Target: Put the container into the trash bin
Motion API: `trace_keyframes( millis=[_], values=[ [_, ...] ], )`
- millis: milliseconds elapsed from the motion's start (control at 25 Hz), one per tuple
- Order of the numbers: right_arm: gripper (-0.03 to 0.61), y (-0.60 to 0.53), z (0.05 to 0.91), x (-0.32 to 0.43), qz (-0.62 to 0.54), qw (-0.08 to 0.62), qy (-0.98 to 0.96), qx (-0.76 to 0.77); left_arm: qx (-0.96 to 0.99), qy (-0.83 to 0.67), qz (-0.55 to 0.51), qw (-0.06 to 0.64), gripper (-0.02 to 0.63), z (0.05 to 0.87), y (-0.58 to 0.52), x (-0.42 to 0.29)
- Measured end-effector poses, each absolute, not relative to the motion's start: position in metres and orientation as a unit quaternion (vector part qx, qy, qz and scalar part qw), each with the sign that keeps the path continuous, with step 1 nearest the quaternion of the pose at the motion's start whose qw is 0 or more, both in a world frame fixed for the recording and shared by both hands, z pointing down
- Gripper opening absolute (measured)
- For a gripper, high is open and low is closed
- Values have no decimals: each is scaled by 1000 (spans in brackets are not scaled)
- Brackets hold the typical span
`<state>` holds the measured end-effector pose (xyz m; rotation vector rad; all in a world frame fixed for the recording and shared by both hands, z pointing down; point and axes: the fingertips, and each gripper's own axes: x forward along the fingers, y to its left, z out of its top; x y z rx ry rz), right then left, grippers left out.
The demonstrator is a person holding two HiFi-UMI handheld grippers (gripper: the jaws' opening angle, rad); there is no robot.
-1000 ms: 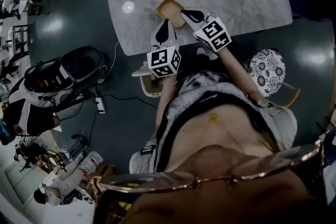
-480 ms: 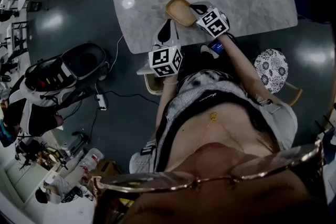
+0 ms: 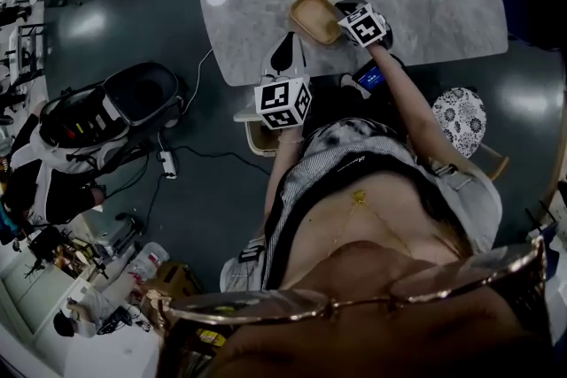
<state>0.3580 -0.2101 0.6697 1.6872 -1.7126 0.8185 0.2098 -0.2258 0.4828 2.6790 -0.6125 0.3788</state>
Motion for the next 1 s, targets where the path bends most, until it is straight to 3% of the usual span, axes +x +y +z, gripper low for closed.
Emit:
trace_keyframes(
  millis=[40, 120, 200, 400, 600, 1000],
  values=[
    [28, -211, 676, 361, 315, 299, -642, 632, 949, -218, 135, 184, 0, 483, -227, 210],
    [131, -212, 690, 361, 331, 304, -640, 623, 947, -222, 136, 189, 0, 486, -229, 207],
    [139, -214, 702, 360, 341, 310, -637, 618, 944, -229, 137, 193, 0, 489, -232, 201],
    [130, -218, 720, 371, 364, 322, -621, 615, 937, -250, 139, 201, 0, 494, -242, 197],
    [54, -219, 738, 364, 374, 320, -614, 617, 930, -271, 140, 207, 0, 501, -249, 176],
    [37, -226, 732, 364, 374, 296, -628, 615, 927, -278, 139, 210, 0, 505, -251, 175]
  ],
)
